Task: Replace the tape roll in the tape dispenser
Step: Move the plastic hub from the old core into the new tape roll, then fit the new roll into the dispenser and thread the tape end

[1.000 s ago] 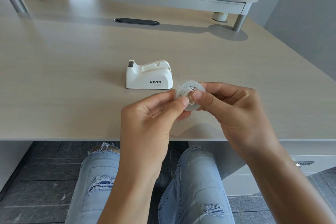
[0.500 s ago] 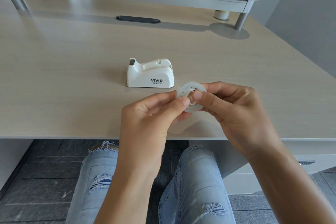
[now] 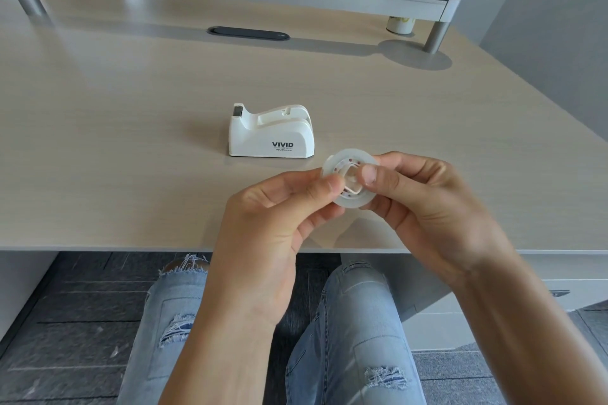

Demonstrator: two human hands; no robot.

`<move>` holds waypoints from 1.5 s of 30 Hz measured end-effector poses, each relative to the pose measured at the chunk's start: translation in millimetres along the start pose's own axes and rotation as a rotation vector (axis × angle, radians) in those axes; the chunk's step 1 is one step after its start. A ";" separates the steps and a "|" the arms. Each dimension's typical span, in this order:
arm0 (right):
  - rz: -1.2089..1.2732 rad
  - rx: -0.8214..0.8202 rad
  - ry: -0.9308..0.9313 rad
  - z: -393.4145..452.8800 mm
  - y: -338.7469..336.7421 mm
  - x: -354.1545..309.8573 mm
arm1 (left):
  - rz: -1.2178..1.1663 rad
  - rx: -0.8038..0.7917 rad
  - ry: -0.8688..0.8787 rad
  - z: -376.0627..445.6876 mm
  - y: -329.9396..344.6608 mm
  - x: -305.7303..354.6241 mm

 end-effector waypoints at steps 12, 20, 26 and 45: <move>-0.377 0.059 -0.157 3.3 -1.1 -10.9 | 0.312 0.094 0.175 -0.3 -0.2 10.1; -0.422 0.037 -0.123 20.3 4.4 -9.4 | 0.316 0.226 0.279 6.6 -13.4 14.5; -0.491 0.050 -0.091 44.8 7.5 -13.9 | 0.338 0.242 0.354 14.8 -20.9 23.4; -0.846 -0.002 -0.035 138.4 -17.8 -13.9 | 1.155 0.245 0.123 47.4 -42.4 27.1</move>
Point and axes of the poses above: each hand's wrist, its own z-axis towards the middle knuckle, its own y-axis out of the palm, x = y × z, the point moved 5 cm from there along z, towards the middle knuckle, and after that the axes turned 13 degrees about -x, right-handed, at the moved point
